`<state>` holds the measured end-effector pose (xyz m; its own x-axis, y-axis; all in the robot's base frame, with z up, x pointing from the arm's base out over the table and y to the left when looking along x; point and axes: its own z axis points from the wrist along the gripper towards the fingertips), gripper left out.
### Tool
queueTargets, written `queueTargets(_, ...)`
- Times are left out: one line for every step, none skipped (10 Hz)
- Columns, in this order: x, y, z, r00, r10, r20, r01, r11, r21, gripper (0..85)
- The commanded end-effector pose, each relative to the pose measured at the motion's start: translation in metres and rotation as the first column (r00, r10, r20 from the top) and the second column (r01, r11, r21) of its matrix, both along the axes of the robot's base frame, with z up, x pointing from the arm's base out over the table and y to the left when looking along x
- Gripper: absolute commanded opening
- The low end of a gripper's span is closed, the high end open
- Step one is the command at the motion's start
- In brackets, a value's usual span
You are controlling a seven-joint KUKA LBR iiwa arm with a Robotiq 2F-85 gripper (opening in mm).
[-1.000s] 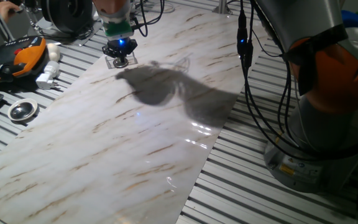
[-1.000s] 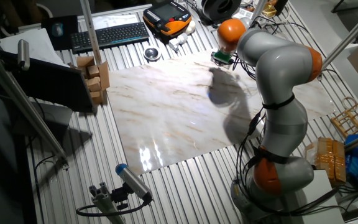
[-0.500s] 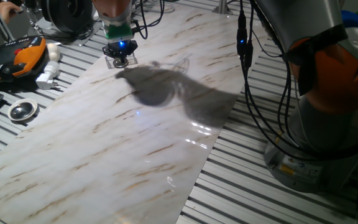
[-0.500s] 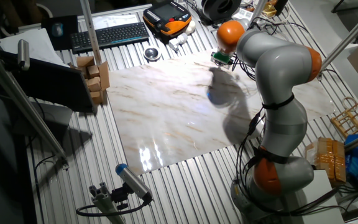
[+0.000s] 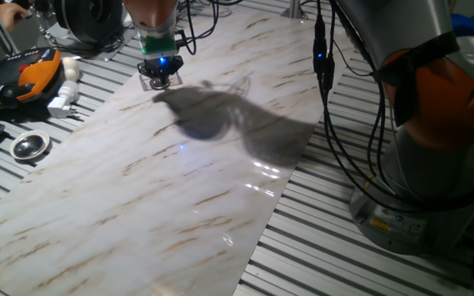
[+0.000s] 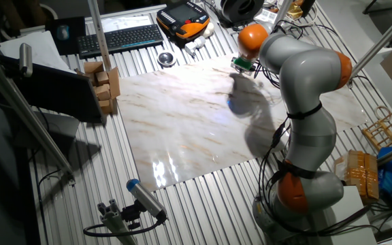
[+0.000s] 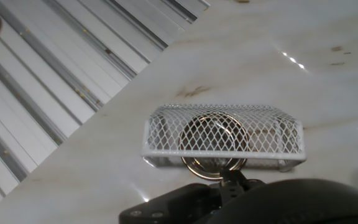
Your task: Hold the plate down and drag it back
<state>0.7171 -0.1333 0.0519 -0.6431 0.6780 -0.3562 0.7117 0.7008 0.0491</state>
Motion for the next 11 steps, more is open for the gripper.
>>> queueTargets(0.0004, -0.0005, -0.0014, 1.000, -0.006, 0.004, 0.006, 1.000, -0.001, 0.0)
queueTargets(0.0009, -0.0013, -0.0032, 1.000, -0.012, 0.012, 0.012, 1.000, -0.004, 0.0)
queueTargets(0.0018, -0.0020, -0.0051, 1.000, -0.015, 0.019, 0.015, 1.000, -0.007, 0.0)
queueTargets(0.0029, -0.0020, -0.0067, 1.000, -0.017, 0.021, 0.017, 1.000, -0.011, 0.0)
queueTargets(0.0036, -0.0025, -0.0085, 0.999, -0.017, 0.028, 0.017, 1.000, -0.015, 0.0)
queueTargets(0.0040, -0.0027, -0.0102, 0.999, -0.017, 0.033, 0.018, 1.000, -0.022, 0.0)
queueTargets(0.0045, -0.0030, -0.0105, 0.999, -0.019, 0.035, 0.020, 1.000, -0.024, 0.0)
queueTargets(0.0056, -0.0029, -0.0096, 0.999, -0.023, 0.038, 0.024, 0.999, -0.030, 0.0)
queueTargets(0.0067, -0.0031, -0.0093, 0.999, -0.024, 0.045, 0.025, 0.999, -0.036, 0.0)
queueTargets(0.0077, -0.0037, -0.0095, 0.999, -0.023, 0.046, 0.025, 0.999, -0.038, 0.0)
queueTargets(0.0083, -0.0042, -0.0113, 0.998, -0.025, 0.050, 0.027, 0.999, -0.037, 0.0)
